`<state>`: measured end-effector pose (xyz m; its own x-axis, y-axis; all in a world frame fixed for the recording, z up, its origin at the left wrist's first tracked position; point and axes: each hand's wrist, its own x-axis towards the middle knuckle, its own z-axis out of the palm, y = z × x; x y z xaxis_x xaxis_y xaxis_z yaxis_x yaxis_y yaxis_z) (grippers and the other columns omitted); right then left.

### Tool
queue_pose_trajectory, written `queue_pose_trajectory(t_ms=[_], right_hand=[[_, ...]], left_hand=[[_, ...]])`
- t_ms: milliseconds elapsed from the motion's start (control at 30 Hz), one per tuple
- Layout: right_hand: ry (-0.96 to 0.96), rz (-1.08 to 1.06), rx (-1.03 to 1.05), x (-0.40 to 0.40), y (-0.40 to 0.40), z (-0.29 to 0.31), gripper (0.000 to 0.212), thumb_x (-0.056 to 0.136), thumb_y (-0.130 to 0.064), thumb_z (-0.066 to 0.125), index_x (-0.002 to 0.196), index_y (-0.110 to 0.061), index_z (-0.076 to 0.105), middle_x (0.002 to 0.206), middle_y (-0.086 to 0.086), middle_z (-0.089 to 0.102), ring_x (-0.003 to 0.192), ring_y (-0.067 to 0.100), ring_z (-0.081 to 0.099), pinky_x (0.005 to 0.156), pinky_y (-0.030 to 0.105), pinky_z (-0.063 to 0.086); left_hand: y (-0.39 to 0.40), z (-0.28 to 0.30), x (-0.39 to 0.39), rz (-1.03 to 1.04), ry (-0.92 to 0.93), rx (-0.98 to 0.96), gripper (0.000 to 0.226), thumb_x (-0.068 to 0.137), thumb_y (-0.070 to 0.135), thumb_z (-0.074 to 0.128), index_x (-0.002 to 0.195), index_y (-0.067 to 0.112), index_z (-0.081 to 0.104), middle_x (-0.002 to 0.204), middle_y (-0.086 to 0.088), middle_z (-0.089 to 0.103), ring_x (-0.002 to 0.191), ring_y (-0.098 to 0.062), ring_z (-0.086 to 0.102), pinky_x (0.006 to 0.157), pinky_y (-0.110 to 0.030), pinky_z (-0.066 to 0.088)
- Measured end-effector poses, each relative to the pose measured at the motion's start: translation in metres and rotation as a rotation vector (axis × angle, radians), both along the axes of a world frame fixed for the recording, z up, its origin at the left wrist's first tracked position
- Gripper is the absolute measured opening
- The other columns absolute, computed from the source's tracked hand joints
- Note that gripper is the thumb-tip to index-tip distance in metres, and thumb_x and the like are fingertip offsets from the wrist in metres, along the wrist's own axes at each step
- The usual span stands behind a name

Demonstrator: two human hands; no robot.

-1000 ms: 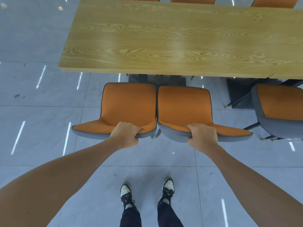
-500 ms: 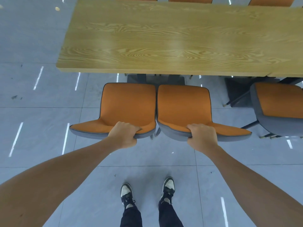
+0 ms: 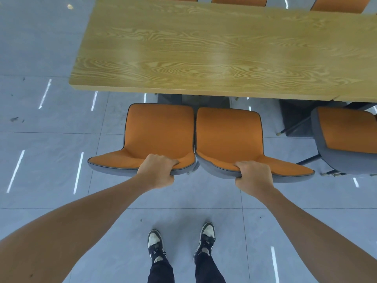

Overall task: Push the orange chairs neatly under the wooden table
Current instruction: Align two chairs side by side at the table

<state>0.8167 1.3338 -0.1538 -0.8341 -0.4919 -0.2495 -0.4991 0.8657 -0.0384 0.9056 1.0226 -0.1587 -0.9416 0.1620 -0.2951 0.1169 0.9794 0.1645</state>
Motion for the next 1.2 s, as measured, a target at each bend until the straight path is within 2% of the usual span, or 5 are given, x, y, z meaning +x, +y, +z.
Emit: queue_pose_trajectory(t_ms=[233,800,933,1033,1200], right_hand=[[0.009,0.01,0.019,-0.001,0.001,0.0,0.027,0.059,-0.015,0.056,0.08,-0.026,0.067,0.058,-0.008,0.054,0.055,0.015,0.051,0.044,0.024,0.039],[0.018,0.04,-0.035,-0.001,0.006,-0.01,0.025,0.06,-0.02,0.051,0.081,-0.026,0.065,0.061,-0.008,0.055,0.056,0.014,0.051,0.044,0.025,0.04],[-0.064,0.068,-0.082,-0.005,0.007,0.001,0.04,0.075,-0.045,0.046,0.109,-0.033,0.061,0.088,-0.015,0.065,0.077,0.01,0.058,0.06,0.028,0.05],[-0.263,0.021,-0.149,-0.009,0.009,0.018,0.058,0.086,-0.069,0.039,0.128,-0.033,0.056,0.118,-0.015,0.063,0.104,0.014,0.058,0.078,0.033,0.049],[-0.367,-0.084,-0.295,-0.014,0.049,0.039,0.065,0.087,-0.077,0.034,0.105,-0.023,0.065,0.099,-0.007,0.067,0.091,0.014,0.062,0.079,0.035,0.05]], left_hand=[[0.003,0.001,0.001,0.028,-0.004,-0.004,0.013,0.063,0.023,0.054,0.075,0.025,0.06,0.057,0.006,0.056,0.053,-0.017,0.054,0.048,-0.03,0.047],[0.0,-0.004,0.002,0.053,0.032,-0.004,0.015,0.06,0.03,0.053,0.073,0.026,0.061,0.053,0.007,0.052,0.049,-0.013,0.051,0.043,-0.024,0.036],[0.007,0.008,-0.006,0.111,-0.107,0.032,0.014,0.07,0.039,0.054,0.081,0.031,0.057,0.068,0.011,0.056,0.064,-0.015,0.057,0.049,-0.026,0.038],[0.022,0.028,-0.018,0.227,-0.398,0.077,0.04,0.079,0.068,0.047,0.088,0.03,0.058,0.08,0.01,0.064,0.075,-0.016,0.062,0.063,-0.031,0.046],[0.096,0.052,-0.05,0.273,-0.471,0.279,0.072,0.093,0.076,0.03,0.138,0.026,0.055,0.139,0.003,0.06,0.126,-0.025,0.055,0.102,-0.046,0.044]])
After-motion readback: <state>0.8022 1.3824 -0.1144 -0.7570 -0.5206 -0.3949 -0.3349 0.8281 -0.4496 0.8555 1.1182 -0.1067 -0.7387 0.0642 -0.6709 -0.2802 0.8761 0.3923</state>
